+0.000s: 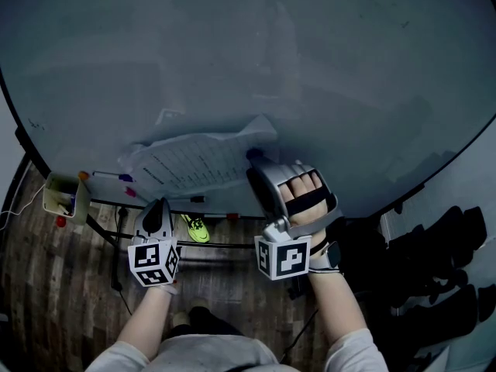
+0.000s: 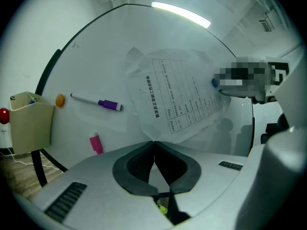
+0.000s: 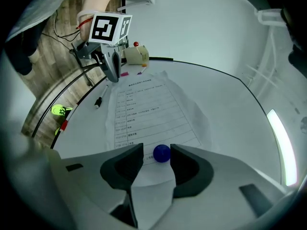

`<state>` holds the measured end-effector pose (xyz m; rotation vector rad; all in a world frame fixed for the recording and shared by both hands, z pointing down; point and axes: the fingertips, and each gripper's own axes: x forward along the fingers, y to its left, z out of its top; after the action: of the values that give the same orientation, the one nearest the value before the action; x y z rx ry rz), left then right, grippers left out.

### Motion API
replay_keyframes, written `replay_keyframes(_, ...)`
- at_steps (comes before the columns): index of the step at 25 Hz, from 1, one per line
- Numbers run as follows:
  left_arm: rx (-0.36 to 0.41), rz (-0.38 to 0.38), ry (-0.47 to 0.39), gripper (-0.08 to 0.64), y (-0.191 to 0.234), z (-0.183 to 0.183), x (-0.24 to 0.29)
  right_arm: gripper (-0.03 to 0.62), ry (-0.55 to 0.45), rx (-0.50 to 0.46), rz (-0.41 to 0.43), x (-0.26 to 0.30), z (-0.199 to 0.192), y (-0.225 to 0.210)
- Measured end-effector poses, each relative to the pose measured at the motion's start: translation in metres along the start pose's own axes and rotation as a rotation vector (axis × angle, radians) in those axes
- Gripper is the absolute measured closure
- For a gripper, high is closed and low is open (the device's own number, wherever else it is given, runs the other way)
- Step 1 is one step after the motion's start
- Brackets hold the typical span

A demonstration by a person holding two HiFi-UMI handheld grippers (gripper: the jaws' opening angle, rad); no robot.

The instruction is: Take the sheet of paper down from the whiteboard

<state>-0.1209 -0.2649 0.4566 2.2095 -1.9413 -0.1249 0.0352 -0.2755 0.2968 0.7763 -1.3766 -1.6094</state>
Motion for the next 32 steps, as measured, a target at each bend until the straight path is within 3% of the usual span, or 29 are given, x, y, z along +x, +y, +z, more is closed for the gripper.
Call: replay_keyframes(32, -0.010, -0.013, 0.000, 0.543, 0.000, -0.003, 0.003, 0.459, 0.010, 0.087, 0.041, 0.013, -0.006, -0.003)
